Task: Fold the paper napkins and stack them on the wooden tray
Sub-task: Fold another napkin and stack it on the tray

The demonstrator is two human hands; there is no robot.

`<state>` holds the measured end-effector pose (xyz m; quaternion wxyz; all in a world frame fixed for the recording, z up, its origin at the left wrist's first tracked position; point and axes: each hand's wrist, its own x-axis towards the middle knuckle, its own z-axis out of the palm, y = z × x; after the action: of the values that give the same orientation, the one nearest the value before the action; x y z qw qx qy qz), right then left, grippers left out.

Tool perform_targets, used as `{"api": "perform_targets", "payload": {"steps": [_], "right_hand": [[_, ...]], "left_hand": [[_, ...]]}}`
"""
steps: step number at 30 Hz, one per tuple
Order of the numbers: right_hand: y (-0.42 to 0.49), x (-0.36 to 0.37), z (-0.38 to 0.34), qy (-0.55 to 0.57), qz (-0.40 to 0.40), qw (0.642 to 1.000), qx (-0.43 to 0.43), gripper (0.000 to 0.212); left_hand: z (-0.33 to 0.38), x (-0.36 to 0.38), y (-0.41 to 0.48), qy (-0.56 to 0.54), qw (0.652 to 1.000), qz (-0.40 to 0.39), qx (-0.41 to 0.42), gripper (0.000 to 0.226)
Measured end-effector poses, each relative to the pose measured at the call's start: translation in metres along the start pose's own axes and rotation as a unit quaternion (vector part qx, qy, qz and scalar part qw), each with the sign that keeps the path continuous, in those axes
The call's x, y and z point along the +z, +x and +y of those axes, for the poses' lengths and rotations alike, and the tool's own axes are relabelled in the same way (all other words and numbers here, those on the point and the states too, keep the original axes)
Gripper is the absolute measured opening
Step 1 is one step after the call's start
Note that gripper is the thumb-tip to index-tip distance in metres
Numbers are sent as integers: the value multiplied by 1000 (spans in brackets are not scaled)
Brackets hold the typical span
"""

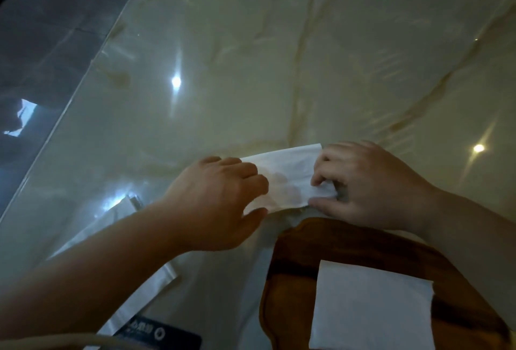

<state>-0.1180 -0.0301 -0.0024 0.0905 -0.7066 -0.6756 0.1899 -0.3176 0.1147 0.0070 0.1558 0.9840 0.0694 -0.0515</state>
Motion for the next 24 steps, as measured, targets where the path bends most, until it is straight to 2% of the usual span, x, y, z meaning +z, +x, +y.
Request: {"api": "perform_targets", "payload": {"steps": [2,5,8,10,14,19,21,22,24], "right_hand": [[3,-3,0,46,18,999,23,32],[14,-7,3,82,93,989,77,22],[29,-6,11,67,100,985,126,22],[36,-3,13,56,65,986,146,26],[39,0,11,47,39,987,146,8],[29,-3,8,114,106,975,159,6],[21,-7,6,186,145,955,182,6],[16,-9,6,227,166,940,190,6],[5,-13,5,310,202,908,199,6]], "left_hand": [[-4,-4,4,-34,999,22,-36,30],[-14,-9,16,-62,987,62,-132,22],[-24,-7,27,-52,974,33,-216,26],[-25,-2,30,-42,972,6,-230,28],[-24,3,30,-57,974,15,-217,17],[-21,5,29,-89,970,82,-210,8],[-20,2,29,-170,948,109,-247,4],[-19,0,30,-238,927,122,-263,11],[-13,-6,31,-389,864,151,-283,20]]}}
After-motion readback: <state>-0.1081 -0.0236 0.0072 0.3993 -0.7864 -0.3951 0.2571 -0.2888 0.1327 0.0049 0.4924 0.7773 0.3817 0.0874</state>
